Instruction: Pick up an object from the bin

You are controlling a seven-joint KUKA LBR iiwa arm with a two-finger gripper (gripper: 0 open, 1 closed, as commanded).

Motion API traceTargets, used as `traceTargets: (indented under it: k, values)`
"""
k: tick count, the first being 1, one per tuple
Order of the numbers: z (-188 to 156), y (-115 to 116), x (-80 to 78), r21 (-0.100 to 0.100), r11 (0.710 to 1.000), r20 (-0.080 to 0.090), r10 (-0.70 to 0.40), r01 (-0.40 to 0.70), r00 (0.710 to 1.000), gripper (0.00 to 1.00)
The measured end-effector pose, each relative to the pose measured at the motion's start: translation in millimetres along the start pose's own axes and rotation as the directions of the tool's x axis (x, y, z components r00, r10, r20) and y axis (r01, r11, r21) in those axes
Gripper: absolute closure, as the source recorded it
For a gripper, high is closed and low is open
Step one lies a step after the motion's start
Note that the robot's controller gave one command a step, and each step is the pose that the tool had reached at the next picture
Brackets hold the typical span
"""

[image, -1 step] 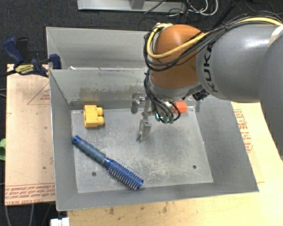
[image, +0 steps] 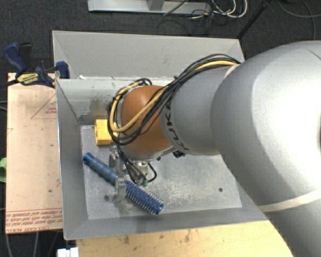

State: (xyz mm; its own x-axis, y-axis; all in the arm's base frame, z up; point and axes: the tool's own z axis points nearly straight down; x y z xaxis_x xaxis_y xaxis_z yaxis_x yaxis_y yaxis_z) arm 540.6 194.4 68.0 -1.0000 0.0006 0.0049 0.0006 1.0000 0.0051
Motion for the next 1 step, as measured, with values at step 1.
traceTargets:
  k: [1]
  values:
    - [-32.1,16.6,22.1,0.002,0.984,0.005,0.180,-0.180,0.984,0.00]
